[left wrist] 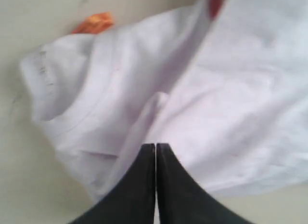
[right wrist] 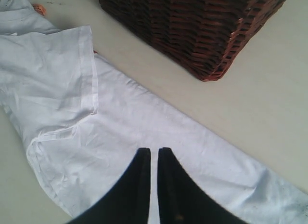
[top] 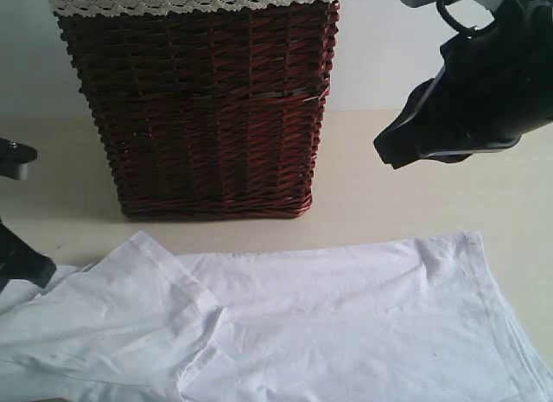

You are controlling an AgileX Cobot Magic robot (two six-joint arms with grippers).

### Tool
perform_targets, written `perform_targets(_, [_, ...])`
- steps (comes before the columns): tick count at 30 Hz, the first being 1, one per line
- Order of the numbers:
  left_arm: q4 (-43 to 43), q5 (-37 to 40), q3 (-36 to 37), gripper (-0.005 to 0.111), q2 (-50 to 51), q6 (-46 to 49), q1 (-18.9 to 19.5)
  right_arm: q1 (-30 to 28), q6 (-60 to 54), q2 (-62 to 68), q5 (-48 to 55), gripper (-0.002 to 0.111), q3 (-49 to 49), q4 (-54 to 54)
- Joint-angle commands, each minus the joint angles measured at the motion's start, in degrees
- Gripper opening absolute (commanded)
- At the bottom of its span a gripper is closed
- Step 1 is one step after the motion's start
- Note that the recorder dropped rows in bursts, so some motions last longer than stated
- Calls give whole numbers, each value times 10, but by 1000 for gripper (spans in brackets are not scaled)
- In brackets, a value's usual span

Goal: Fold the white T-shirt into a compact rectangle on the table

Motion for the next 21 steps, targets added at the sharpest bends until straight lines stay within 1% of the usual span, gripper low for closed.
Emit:
perform_targets(1, [-153,-28,19,0,-2,157,-4,1,0,-4,-4,8,-4,-3])
perform_targets(4, [-163,-37,43,0,23,160,-4,1,0,-4,-4,8,-4,-3])
perform_targets(5, [-159,-24,49,0,51,159,-4,1,0,-4,-4,8,-4,-3])
perform_targets(7, [-147,-17,49,0,89,159,-4,1,0,-4,-4,8,-4,-3])
perform_targets(14, [-111,-31,39,0,133,139,-4,1,0,-4,-4,8,-4,-3])
perform_targets(17, [-92,-26,33,0,133,121,-4,1,0,-4,-2,8,-4,-3])
perform_targets(19, [-89,-3,10,0,124,93,-4,1,0,-4,1,8,-4,-3])
perform_targets(21, [-86,-42,9,0,58,64,0,1,0,-4,7,8,-4,-3])
